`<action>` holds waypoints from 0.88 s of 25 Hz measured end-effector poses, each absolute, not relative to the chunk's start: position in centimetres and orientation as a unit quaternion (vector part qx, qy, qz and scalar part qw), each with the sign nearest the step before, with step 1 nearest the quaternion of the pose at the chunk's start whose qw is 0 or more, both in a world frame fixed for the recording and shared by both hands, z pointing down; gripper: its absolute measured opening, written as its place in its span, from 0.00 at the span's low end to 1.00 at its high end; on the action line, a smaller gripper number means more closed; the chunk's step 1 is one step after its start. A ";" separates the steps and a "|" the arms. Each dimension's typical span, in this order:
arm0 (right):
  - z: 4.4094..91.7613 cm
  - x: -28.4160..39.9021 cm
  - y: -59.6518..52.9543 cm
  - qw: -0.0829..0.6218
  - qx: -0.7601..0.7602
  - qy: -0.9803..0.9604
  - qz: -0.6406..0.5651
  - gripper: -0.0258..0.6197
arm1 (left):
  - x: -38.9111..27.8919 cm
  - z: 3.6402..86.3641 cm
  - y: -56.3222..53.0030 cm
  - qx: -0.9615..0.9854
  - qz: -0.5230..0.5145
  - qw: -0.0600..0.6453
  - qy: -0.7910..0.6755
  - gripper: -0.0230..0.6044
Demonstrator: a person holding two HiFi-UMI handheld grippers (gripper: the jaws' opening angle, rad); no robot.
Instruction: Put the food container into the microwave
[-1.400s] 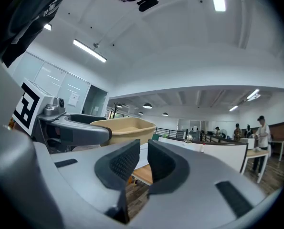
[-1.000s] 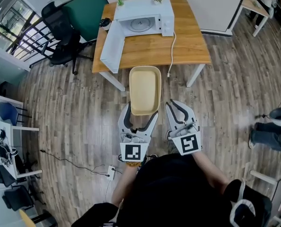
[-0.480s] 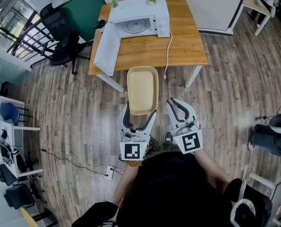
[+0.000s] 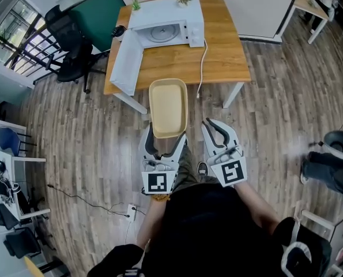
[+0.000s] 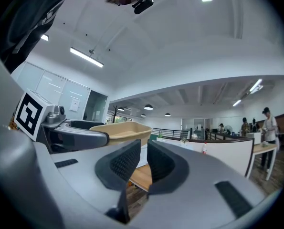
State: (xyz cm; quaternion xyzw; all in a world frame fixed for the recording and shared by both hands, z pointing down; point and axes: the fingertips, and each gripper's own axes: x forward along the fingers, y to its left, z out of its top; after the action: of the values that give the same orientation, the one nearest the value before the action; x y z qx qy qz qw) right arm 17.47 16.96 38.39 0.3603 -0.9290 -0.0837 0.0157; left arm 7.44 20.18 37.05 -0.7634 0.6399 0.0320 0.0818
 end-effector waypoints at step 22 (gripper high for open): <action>38.4 13.9 8.7 0.041 0.376 -0.922 -0.086 0.09 | 4.0 37.2 11.3 -0.779 0.041 0.073 0.621 0.74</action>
State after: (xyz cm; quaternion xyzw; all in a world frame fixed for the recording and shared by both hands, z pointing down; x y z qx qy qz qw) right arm 13.87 8.73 38.41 0.3757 -0.9218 -0.0864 0.0412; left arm 3.99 11.27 37.19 -0.7790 0.6214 0.0409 0.0727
